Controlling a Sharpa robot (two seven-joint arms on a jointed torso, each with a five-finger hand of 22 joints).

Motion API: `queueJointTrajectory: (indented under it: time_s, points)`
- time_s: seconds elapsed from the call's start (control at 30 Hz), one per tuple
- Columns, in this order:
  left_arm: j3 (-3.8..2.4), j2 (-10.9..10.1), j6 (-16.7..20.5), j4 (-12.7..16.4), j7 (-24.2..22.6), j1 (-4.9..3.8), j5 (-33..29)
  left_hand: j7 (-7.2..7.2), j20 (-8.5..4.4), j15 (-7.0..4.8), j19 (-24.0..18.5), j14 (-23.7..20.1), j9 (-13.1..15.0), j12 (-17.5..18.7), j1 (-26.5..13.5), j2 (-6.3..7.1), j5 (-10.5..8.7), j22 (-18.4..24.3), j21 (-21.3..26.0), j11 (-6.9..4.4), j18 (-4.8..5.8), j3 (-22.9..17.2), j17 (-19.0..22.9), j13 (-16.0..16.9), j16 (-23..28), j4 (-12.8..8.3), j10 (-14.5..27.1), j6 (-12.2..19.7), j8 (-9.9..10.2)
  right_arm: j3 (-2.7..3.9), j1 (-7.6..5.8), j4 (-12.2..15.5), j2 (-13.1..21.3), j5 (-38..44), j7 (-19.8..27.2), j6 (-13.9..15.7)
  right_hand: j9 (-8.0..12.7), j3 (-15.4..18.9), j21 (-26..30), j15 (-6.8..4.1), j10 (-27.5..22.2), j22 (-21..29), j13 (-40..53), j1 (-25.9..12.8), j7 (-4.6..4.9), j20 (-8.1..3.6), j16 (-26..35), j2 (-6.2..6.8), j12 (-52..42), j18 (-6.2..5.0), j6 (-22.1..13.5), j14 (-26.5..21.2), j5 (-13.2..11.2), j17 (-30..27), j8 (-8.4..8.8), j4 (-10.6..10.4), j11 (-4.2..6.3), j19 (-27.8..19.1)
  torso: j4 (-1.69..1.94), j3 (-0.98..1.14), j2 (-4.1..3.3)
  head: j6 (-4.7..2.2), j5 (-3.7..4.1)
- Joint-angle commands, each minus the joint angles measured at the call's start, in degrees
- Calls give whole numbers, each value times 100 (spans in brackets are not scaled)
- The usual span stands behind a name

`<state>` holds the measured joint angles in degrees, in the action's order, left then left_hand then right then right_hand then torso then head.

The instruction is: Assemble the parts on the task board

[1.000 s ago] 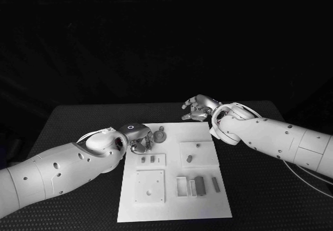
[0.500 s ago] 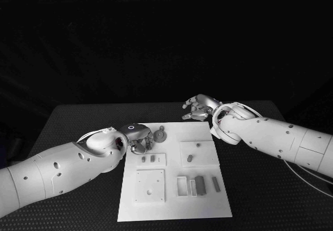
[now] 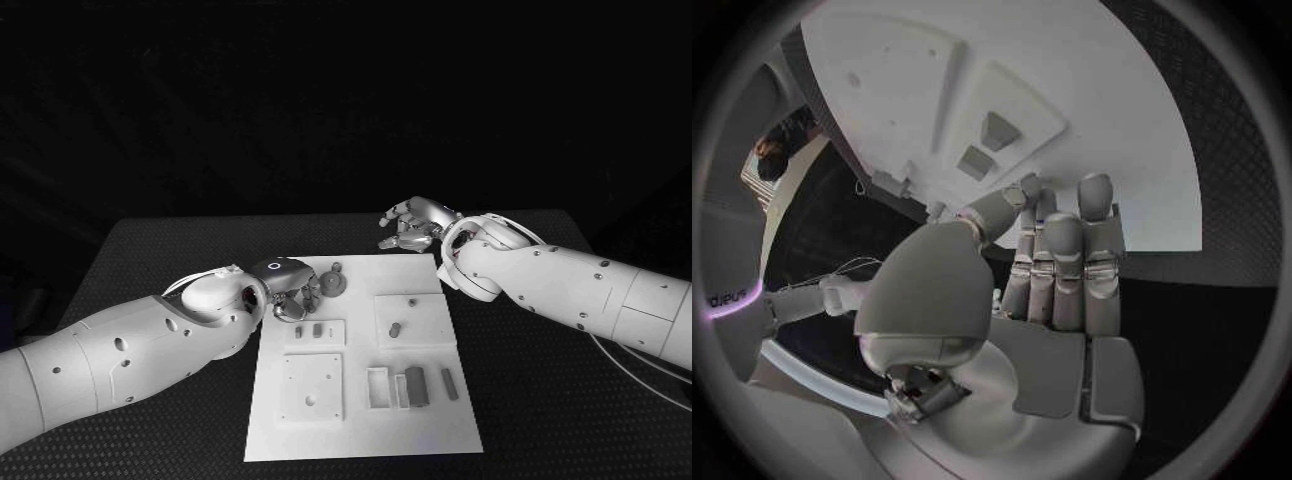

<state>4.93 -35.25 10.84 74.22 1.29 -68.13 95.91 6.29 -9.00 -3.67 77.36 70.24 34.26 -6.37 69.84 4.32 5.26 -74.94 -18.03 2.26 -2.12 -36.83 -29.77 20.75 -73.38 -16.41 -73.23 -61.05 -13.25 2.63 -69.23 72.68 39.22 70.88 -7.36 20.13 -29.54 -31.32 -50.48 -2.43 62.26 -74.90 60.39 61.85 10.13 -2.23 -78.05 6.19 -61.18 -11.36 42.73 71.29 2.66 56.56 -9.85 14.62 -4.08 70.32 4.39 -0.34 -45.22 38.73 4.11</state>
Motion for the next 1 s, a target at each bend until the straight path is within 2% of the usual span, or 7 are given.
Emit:
queueJointTrajectory:
  time_s: [0.03,0.3,0.73,1.0]
  points:
    - [16,48,-124,-12,-25,15,38,4,-32,-34,9,-6,5,11,15,-60,-9,-110,30,19,-297,-29,-6,-6,-7,5,-19,-29,-39,1,3,4,-2,14,40,-56,8,13,38,6,-38,-108,-8,-43,46,-28,-16,9,-23,-364,-7,-42,20,-9,-39,-35,11,2,-5,4,-2,5,3]
    - [88,102,-151,-23,-45,22,38,3,-36,-35,10,-6,5,14,14,-67,-19,-110,32,18,-295,-29,-10,1,-6,4,-22,-30,-42,1,3,1,-2,14,42,-57,9,13,38,6,-38,-108,-9,-44,46,-28,-16,8,-24,-364,-7,-42,20,-9,-40,-36,11,3,-4,7,-2,13,12]
    - [103,108,-275,-44,-4,22,57,5,-39,-36,5,-13,1,24,17,-69,-24,-110,39,18,-291,-32,-14,9,-1,-2,-17,-22,-40,1,9,-2,0,14,42,-57,9,13,38,6,-39,-109,-11,-44,46,-28,-16,8,-25,-364,-7,-42,20,-10,-41,-38,11,3,0,3,-1,17,23]
    - [104,80,52,-33,-35,22,-9,37,-38,-17,-8,-32,-19,75,-78,-12,-34,-111,57,38,-272,21,-22,25,20,21,38,43,-16,1,16,-9,0,14,41,-57,10,13,38,6,-39,-109,-12,-43,46,-28,-16,8,-26,-364,-8,-42,20,-10,-41,-38,11,2,0,-3,1,11,27]
